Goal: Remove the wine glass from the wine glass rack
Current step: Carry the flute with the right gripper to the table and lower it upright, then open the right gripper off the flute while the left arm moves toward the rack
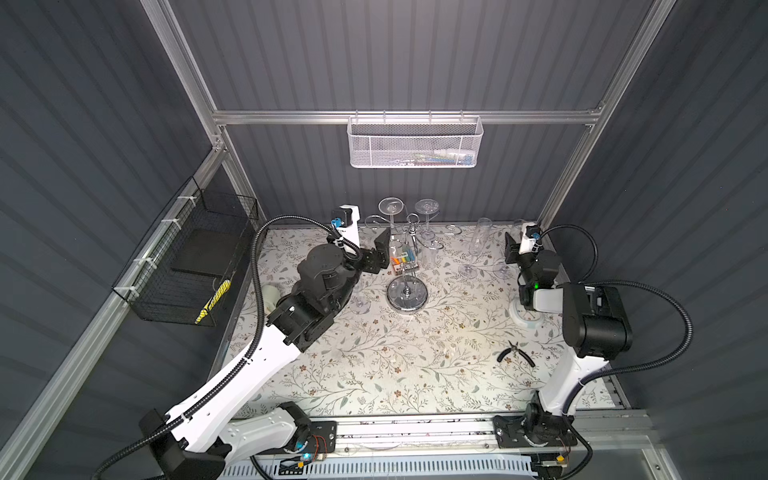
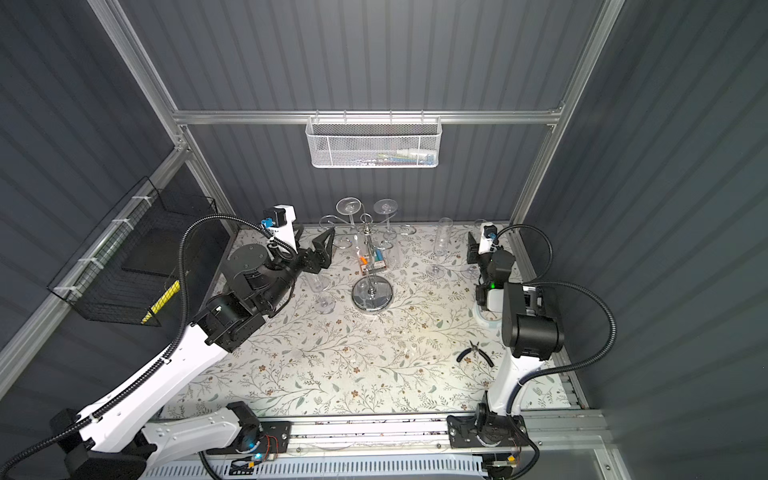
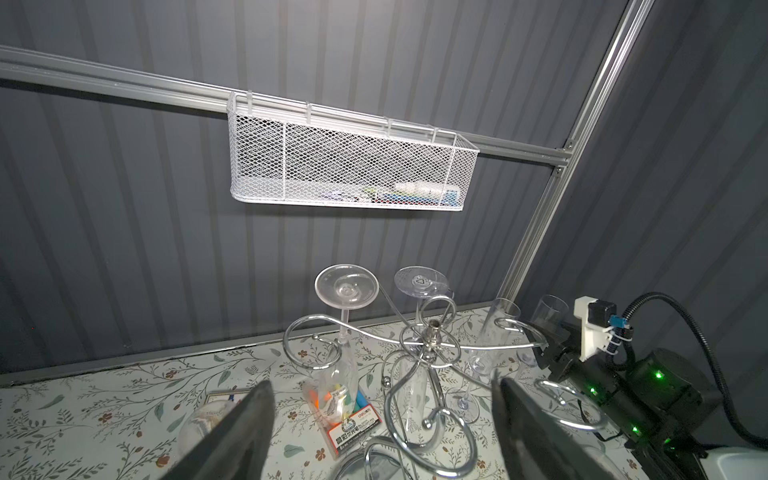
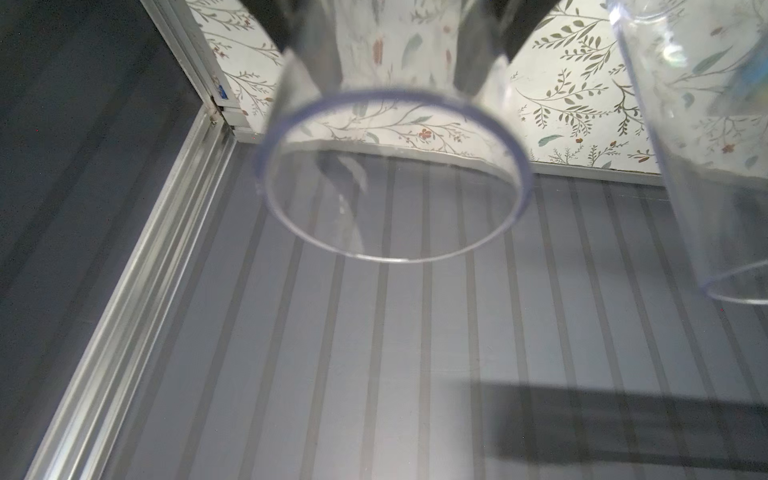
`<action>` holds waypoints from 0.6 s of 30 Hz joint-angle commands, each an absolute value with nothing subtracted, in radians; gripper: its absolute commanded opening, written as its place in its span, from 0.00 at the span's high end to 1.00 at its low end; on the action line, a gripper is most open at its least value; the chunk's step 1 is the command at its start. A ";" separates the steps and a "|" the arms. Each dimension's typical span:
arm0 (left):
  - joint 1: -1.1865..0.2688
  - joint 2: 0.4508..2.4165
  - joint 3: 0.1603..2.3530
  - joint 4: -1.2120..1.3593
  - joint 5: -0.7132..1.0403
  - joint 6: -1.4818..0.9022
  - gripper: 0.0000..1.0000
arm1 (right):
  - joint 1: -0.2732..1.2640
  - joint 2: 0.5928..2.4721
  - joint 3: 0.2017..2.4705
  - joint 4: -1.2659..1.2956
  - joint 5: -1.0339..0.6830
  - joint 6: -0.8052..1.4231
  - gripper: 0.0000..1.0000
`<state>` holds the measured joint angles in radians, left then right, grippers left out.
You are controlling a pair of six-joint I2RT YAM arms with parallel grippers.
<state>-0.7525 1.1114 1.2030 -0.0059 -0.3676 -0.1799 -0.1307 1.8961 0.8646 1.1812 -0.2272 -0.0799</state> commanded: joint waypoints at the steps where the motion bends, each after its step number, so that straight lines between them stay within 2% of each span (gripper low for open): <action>1: -0.758 1.103 1.198 0.009 -0.382 -0.181 0.16 | -0.126 1.904 0.888 1.226 -0.216 -0.084 0.60; 3: -0.758 1.100 1.197 0.008 -0.383 -0.180 0.16 | -0.126 1.904 0.890 1.221 -0.215 -0.082 0.56; 5: -0.758 1.097 1.192 0.007 -0.387 -0.179 0.16 | -0.125 1.904 0.888 1.221 -0.207 -0.081 0.44; 7: -0.758 1.094 1.190 0.007 -0.390 -0.178 0.16 | -0.126 1.901 0.887 1.217 -0.195 -0.075 0.27; 8: -0.758 1.091 1.189 0.007 -0.391 -0.177 0.16 | -0.126 1.898 0.884 1.218 -0.192 -0.074 0.11; 9: -0.758 1.090 1.188 0.006 -0.393 -0.176 0.15 | -0.124 1.894 0.882 1.220 -0.190 -0.074 0.01; 18: -0.758 1.075 1.183 0.003 -0.405 -0.154 0.14 | -0.126 1.848 0.849 1.239 -0.164 -0.072 0.01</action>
